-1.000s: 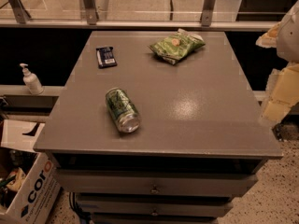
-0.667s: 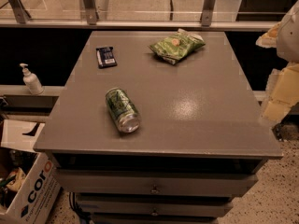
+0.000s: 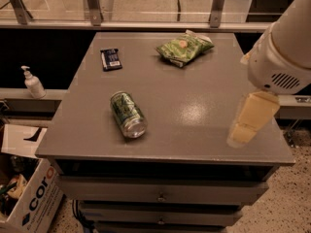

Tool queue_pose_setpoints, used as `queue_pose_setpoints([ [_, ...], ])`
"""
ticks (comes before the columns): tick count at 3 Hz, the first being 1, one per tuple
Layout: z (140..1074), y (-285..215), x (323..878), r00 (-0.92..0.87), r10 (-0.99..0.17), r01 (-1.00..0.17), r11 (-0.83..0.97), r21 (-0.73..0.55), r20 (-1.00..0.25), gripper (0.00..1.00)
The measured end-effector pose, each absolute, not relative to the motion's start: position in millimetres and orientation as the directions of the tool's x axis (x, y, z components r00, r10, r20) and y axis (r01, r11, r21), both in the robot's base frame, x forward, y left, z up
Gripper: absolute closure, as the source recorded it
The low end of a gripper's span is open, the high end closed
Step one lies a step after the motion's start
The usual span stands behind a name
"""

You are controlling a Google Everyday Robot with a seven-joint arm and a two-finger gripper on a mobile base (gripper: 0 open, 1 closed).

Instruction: Pick green can

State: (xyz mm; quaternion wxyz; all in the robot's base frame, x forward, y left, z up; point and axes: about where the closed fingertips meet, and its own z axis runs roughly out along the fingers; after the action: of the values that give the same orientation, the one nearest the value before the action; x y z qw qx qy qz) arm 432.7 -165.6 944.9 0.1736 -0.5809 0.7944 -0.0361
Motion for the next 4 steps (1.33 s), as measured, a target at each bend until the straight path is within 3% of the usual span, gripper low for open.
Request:
queue_pose_setpoints([
  [2, 909.2, -70.5, 446.6, -0.248, -0.905, -0.926, 0.326, -0.191, -0.344, 0.0],
  [4, 888.9, 20.1, 466.6, -0.153, -0.86, -0.974, 0.213, -0.071, -0.487, 0.0],
])
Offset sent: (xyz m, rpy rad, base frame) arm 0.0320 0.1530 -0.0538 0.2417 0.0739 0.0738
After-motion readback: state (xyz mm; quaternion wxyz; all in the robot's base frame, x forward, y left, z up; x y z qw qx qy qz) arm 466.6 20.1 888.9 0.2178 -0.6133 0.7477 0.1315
